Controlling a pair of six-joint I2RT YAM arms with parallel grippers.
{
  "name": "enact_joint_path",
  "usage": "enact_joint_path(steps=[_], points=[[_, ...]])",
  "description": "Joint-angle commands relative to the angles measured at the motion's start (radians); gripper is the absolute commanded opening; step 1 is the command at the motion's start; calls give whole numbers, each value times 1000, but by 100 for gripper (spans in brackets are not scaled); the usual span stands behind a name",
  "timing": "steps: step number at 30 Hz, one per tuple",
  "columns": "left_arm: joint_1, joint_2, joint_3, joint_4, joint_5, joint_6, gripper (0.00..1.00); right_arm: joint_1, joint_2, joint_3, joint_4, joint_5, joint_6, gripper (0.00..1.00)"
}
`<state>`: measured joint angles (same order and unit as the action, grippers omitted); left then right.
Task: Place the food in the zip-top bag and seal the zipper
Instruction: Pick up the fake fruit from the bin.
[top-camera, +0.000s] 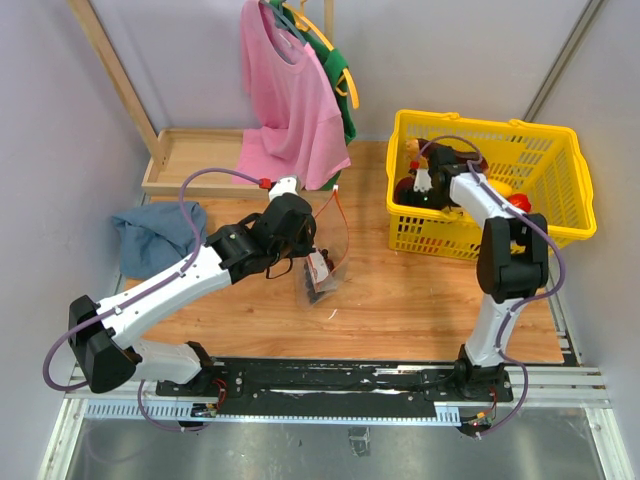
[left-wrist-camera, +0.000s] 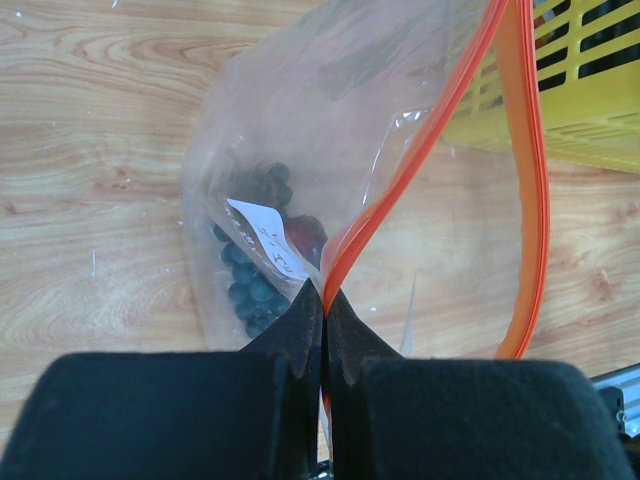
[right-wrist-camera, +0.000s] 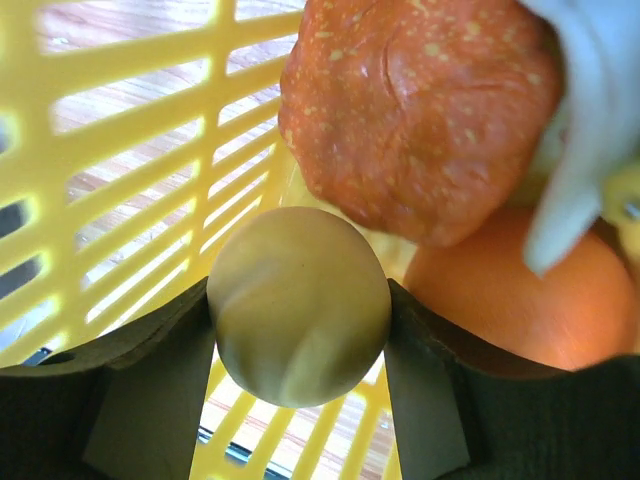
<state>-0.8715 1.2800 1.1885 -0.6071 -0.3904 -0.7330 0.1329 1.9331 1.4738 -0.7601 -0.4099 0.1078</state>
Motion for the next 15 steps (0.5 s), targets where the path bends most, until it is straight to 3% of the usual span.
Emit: enact_joint_path(steps=[1,15], points=[[6,-19,-8,10,-10,3,0,11,-123,0,0,90,4,45],[6,-28,1,16,1,0,0,31,-389,6,15,304,0,36]])
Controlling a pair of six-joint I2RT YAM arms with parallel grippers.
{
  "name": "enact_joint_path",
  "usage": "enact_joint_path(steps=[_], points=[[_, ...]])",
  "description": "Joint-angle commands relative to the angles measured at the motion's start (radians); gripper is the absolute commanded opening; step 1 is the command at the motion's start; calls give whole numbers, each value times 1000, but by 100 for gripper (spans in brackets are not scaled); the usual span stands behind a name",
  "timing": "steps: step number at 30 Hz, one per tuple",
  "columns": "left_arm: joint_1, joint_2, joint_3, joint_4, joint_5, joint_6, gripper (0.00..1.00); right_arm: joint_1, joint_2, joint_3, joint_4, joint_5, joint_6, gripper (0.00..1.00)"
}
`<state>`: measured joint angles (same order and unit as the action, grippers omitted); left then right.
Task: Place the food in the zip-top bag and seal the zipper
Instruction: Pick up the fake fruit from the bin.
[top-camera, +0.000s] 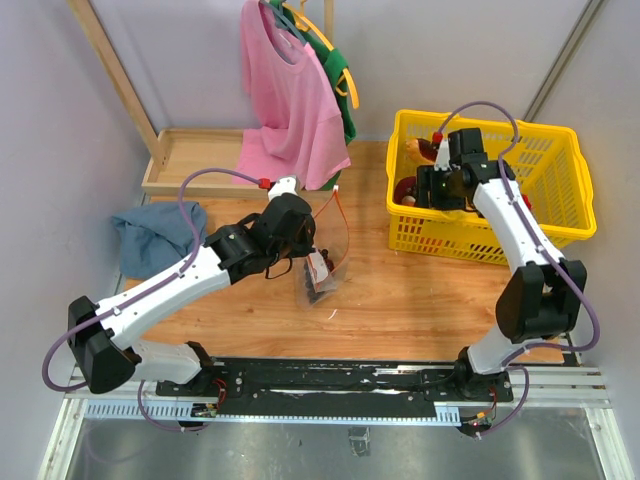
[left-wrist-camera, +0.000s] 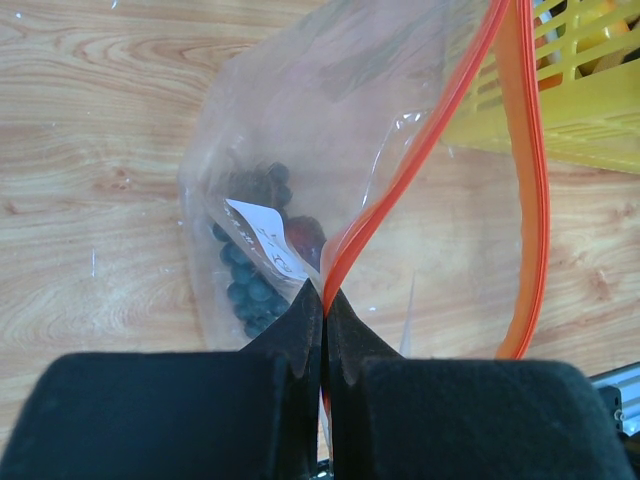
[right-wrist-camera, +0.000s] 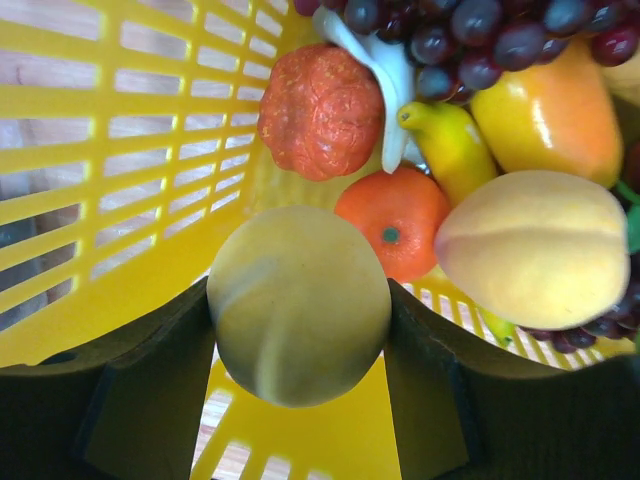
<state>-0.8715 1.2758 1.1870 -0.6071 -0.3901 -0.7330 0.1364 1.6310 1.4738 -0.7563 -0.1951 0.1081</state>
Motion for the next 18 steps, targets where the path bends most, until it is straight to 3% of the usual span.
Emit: enact_joint_path(steps=[1,7,18], points=[[6,-25,3,20,7,0,0,36,-111,6,13,103,-5,35],[6,-27,0,29,17,-2,0,90,-252,16,41,154,-46,35],[7,-26,6,32,28,-8,0,304,-389,-5,153,93,-81,35]])
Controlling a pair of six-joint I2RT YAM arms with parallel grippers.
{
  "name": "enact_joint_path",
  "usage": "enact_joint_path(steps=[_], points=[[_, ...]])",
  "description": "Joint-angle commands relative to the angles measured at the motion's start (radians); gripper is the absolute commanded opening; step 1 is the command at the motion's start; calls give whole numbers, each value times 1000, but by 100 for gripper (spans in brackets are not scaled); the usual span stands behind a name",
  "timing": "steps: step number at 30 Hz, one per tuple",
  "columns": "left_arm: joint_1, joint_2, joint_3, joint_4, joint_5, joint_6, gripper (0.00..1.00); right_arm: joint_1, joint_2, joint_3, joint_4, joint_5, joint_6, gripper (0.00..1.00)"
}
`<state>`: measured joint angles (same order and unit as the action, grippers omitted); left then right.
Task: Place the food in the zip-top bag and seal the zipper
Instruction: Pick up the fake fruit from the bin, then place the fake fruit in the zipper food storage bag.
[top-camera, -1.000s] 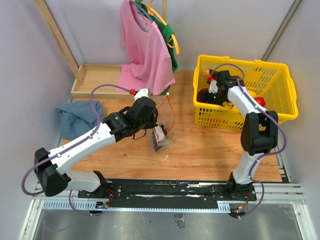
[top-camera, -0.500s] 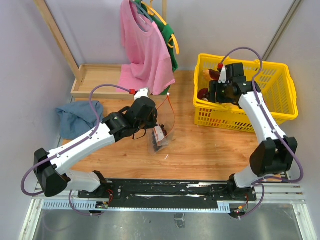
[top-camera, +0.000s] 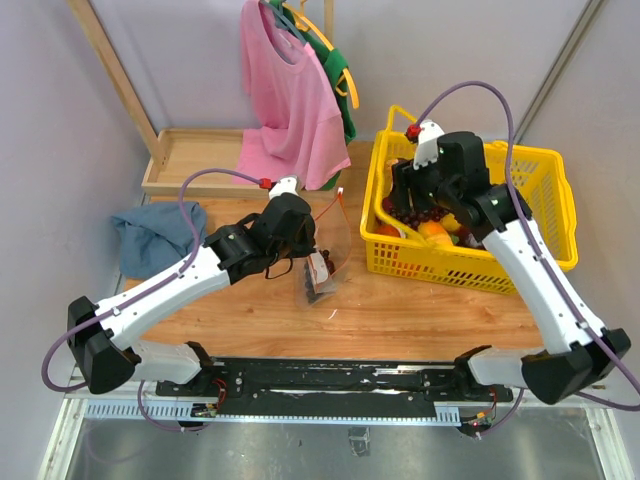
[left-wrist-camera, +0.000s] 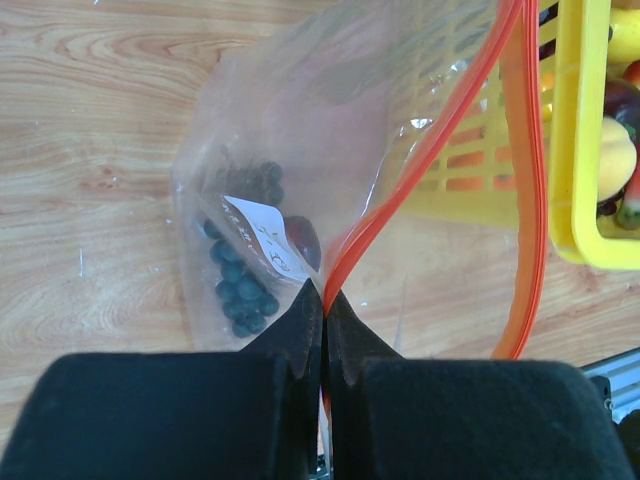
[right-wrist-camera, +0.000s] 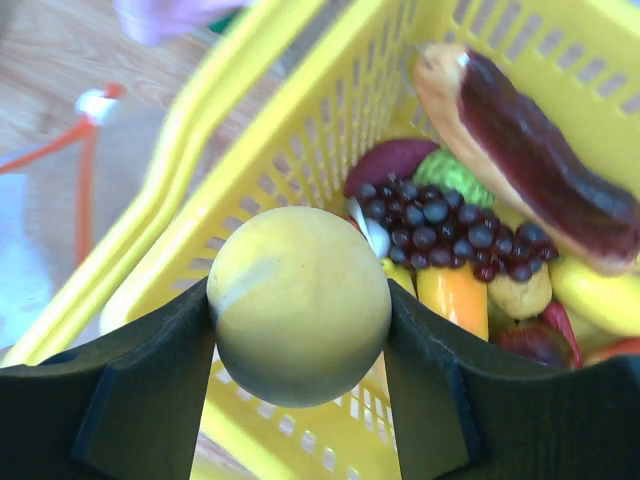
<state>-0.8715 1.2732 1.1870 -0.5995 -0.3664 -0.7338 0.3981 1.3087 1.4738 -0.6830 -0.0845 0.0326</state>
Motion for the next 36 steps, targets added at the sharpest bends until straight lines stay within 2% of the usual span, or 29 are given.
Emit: enact_joint_path(steps=[1,6,8,14,22,32,36], points=[[6,-22,6,24,7,-7,0,41,-66,-12,84,21,-5,34],[6,-23,3,24,8,-6,0,39,-21,-20,41,229,-10,33],[6,-23,4,22,5,-6,0,38,-18,-17,35,263,-6,33],[6,-25,7,15,-6,-6,0,77,-86,-36,104,29,-25,33],[6,-31,12,7,-10,-9,0,237,-146,-88,207,-181,-35,34],[6,-34,7,9,-5,-10,0,371,-43,-155,264,-270,-20,39],[6,-41,6,8,-10,-11,0,382,7,-171,263,-261,-25,47]])
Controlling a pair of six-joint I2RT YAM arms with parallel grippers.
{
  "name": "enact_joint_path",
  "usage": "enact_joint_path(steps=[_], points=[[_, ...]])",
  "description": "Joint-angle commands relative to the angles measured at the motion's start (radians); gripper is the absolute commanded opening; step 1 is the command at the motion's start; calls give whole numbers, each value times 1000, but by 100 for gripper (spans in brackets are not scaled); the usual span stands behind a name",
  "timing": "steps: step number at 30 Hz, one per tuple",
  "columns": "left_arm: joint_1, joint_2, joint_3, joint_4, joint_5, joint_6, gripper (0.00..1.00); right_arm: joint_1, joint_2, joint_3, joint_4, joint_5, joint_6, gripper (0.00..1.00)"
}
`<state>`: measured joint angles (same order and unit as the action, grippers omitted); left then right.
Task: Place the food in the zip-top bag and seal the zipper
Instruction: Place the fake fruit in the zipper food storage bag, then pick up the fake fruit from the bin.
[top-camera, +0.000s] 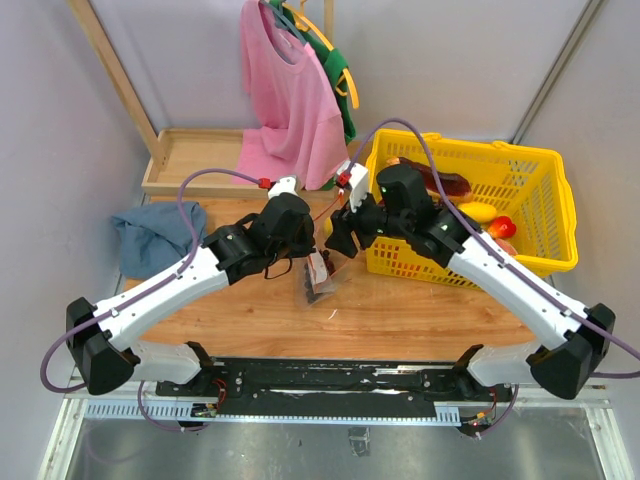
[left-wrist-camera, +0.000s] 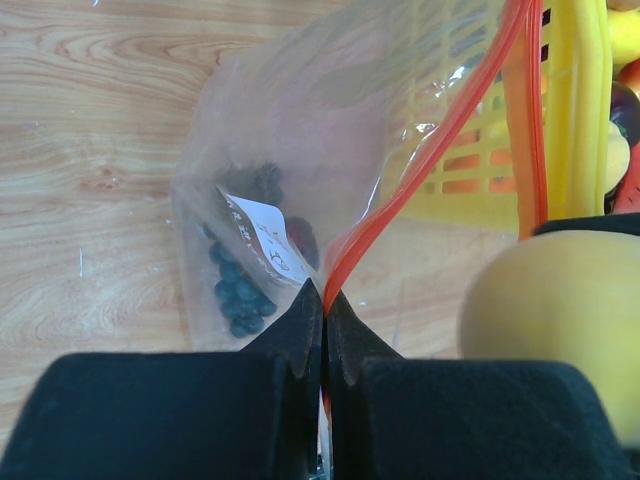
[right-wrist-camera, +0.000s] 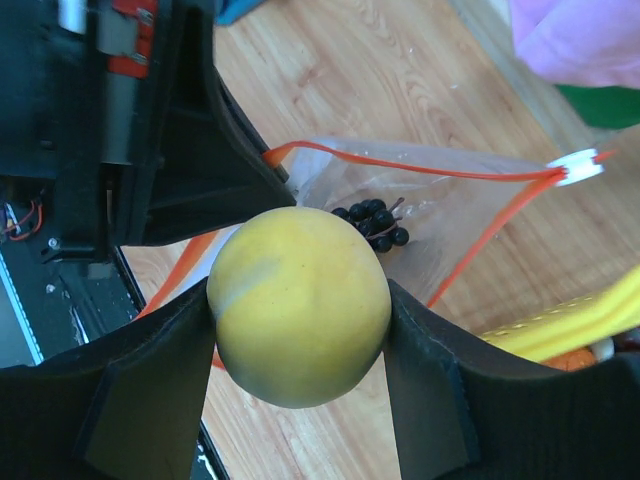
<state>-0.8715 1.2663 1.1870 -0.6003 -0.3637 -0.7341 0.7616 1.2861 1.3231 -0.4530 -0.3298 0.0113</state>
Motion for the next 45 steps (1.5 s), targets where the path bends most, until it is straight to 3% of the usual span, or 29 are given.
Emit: enact_joint_path(steps=[1,9,14,24,30,40,45], points=[[7,-35,4,11,-12,-11,0,19,39,-27,35,-3,-4,50],[6,-46,-6,15,-8,-13,0,18,78,-25,46,85,0,78],[6,-50,-15,20,-3,-14,0,19,71,7,40,97,1,85],[6,-55,-31,22,-12,-14,0,-11,17,157,-166,358,-51,92],[6,-61,-40,28,-16,-11,0,-155,49,266,-370,534,-22,96],[7,-65,-44,29,-16,-8,0,-466,118,222,-434,446,61,96],[6,-64,-43,30,-15,-6,0,-527,184,198,-434,372,61,96]])
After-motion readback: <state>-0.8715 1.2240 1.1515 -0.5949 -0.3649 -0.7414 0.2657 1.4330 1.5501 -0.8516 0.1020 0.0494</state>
